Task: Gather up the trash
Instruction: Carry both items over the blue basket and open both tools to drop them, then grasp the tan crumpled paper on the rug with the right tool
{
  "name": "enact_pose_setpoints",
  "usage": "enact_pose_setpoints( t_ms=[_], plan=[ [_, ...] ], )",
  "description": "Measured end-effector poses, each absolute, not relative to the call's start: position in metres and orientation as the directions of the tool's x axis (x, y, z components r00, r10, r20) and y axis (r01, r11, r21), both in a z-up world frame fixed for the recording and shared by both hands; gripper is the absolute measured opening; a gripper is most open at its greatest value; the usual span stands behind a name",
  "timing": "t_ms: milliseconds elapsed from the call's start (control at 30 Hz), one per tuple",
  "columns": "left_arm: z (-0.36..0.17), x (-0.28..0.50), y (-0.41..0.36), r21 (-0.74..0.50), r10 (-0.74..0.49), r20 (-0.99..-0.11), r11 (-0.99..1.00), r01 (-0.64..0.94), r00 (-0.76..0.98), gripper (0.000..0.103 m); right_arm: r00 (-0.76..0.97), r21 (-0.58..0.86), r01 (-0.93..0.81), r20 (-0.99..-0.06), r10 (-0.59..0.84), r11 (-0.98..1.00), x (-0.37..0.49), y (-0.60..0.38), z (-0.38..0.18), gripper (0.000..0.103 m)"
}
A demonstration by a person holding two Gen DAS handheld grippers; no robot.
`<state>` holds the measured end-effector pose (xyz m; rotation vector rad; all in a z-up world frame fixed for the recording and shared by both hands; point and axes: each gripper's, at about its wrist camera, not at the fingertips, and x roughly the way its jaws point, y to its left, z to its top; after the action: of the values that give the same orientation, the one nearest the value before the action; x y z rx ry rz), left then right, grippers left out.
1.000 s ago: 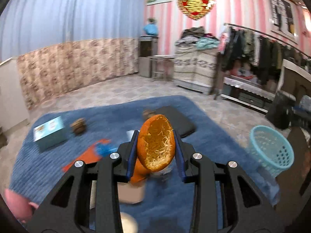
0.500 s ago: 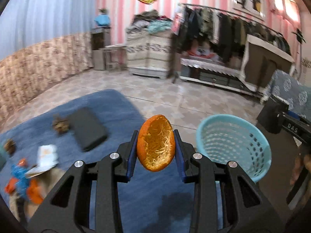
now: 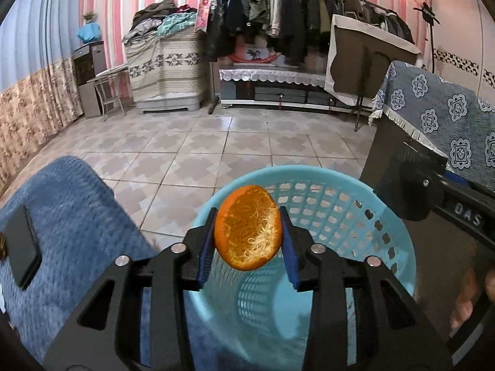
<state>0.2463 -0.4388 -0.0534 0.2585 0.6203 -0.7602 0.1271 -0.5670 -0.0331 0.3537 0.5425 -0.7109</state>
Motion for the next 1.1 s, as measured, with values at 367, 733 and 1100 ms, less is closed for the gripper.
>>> enact_pose_setpoints(
  t_ms=[367, 733, 1100],
  plan=[
    [-0.028, 0.263, -0.408, -0.004, -0.502, -0.535, 0.806, 0.592, 0.68, 0.095, 0.655, 0.098, 0.649, -0.577, -0.488, 0.754, 0.143, -0.556, -0.03, 0.066],
    [0.001, 0.264, -0.319, -0.005, -0.384, -0.492, 0.899, 0.439, 0.782, 0.097, 0.683, 0.1, 0.578, -0.603, -0.413, 0.81, 0.183, -0.525, -0.04, 0.079],
    [0.016, 0.234, -0.209, -0.02, -0.249, -0.488, 0.961, 0.275, 0.836, 0.098, 0.755, 0.088, 0.505, -0.527, -0.39, 0.858, 0.179, -0.474, -0.013, 0.093]
  ],
)
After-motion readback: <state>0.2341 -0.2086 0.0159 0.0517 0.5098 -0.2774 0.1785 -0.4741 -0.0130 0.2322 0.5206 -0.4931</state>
